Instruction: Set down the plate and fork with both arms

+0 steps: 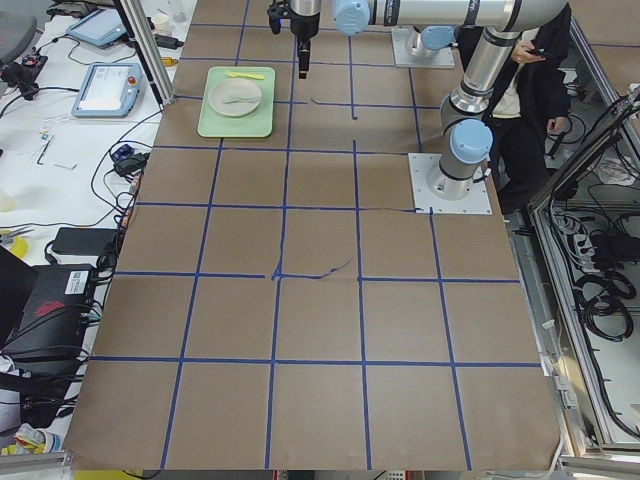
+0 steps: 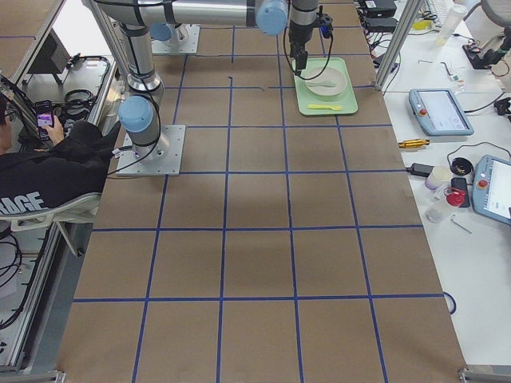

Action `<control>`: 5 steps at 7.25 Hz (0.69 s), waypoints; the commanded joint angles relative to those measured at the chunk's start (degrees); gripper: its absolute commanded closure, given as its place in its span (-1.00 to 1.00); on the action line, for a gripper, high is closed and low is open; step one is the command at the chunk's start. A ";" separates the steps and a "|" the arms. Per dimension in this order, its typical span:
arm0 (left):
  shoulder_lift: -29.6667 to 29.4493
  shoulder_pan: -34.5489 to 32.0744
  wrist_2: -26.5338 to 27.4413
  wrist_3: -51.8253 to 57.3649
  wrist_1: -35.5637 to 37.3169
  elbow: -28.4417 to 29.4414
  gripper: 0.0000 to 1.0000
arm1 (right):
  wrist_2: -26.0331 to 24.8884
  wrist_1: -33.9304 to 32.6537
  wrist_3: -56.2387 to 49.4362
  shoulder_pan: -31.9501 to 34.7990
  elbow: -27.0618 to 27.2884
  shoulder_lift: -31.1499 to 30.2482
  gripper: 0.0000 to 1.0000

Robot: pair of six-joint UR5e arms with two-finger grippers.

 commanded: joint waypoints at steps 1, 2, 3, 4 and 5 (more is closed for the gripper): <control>0.05 -0.02 0.05 -0.17 -0.02 0.13 -1.00 | 0.63 -2.85 4.26 0.25 4.98 -2.78 -0.90; 0.05 0.07 0.05 -0.08 -0.02 0.30 -1.00 | 0.12 -9.25 15.01 0.25 5.70 -2.00 -1.00; -0.04 0.07 0.05 -0.08 -0.02 0.30 -1.00 | -0.15 -10.01 17.99 0.16 5.53 -1.38 -1.00; 0.04 0.07 0.14 -0.08 -0.02 0.13 -1.00 | -2.68 -10.19 18.45 0.86 6.22 -2.07 -1.00; 0.13 -0.02 0.84 -0.17 -0.02 0.04 -1.00 | -5.05 -10.19 18.45 3.13 8.75 -3.90 -1.00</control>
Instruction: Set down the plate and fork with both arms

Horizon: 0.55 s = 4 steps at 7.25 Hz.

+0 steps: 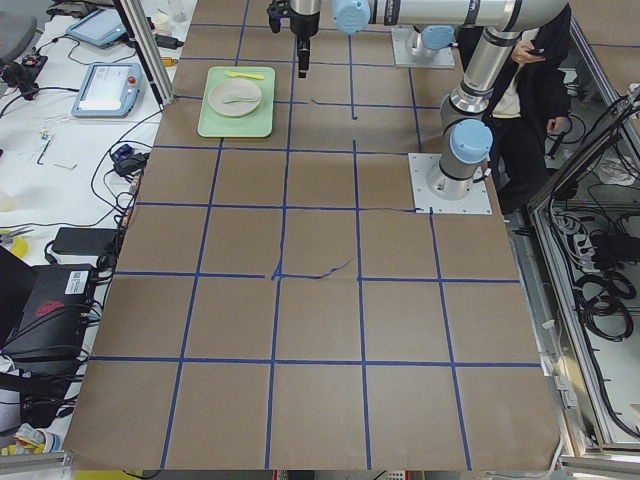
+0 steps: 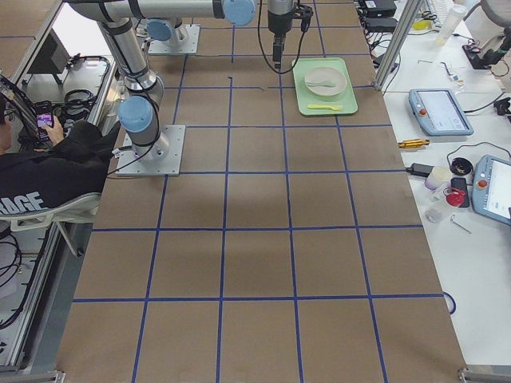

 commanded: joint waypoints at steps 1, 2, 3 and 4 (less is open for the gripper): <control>0.00 -0.07 0.99 -0.07 0.00 -0.03 -1.00 | -2.14 -0.26 1.02 3.18 2.11 -1.89 -1.00; -0.08 -0.07 0.91 -0.07 0.00 -0.11 -1.00 | -2.48 0.09 0.93 3.19 1.50 -1.72 -1.00; -0.09 -0.07 0.82 -0.07 0.00 -0.12 -1.00 | -2.05 -0.17 0.93 3.19 1.24 -1.29 -1.00; -0.09 -0.07 0.73 -0.33 0.09 -0.12 -1.00 | -2.05 0.09 0.93 3.19 1.32 -1.28 -1.00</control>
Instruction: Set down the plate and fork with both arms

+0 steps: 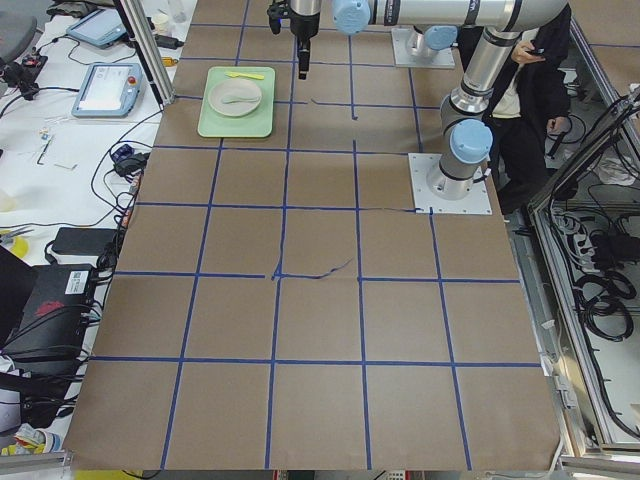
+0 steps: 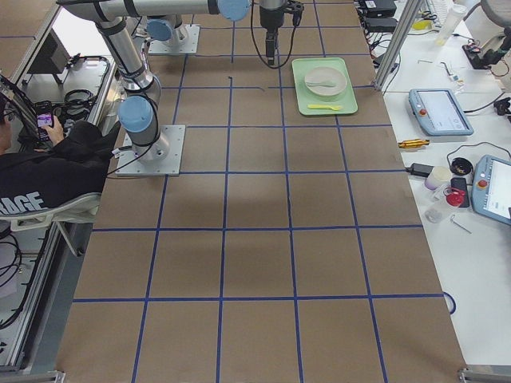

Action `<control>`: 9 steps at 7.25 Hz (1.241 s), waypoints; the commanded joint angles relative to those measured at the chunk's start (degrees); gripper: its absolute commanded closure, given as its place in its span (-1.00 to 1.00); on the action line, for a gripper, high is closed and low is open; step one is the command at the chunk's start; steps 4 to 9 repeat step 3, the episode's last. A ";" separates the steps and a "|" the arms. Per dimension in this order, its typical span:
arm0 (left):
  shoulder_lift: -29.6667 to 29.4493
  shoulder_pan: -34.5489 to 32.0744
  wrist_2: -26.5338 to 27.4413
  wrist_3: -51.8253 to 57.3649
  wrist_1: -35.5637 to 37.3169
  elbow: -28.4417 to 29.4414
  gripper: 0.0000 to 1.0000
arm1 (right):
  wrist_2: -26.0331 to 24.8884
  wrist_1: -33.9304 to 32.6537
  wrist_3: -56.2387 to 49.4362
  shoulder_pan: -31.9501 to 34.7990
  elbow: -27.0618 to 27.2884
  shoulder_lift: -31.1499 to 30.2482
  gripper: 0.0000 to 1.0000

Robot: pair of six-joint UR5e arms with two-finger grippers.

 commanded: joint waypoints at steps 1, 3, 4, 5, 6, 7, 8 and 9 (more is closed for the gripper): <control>0.07 0.00 -0.08 -0.03 0.07 -0.01 -1.00 | 0.27 0.16 0.00 0.16 -0.24 0.48 -1.00; 0.07 0.00 0.09 -0.11 -0.11 -0.27 -1.00 | 0.27 -0.63 0.00 0.43 -0.50 2.32 -1.00; 0.07 0.00 0.09 -0.11 -0.11 -0.27 -1.00 | 0.27 -0.63 0.00 0.43 -0.50 2.32 -1.00; 0.07 0.00 0.09 -0.11 -0.11 -0.27 -1.00 | 0.27 -0.63 0.00 0.43 -0.50 2.32 -1.00; 0.07 0.00 0.09 -0.11 -0.11 -0.27 -1.00 | 0.27 -0.63 0.00 0.43 -0.50 2.32 -1.00; 0.07 0.00 0.09 -0.11 -0.11 -0.27 -1.00 | 0.27 -0.63 0.00 0.43 -0.50 2.32 -1.00; 0.07 0.00 0.09 -0.11 -0.11 -0.27 -1.00 | 0.27 -0.63 0.00 0.43 -0.50 2.32 -1.00; 0.07 0.00 0.09 -0.11 -0.11 -0.27 -1.00 | 0.27 -0.63 0.00 0.43 -0.50 2.32 -1.00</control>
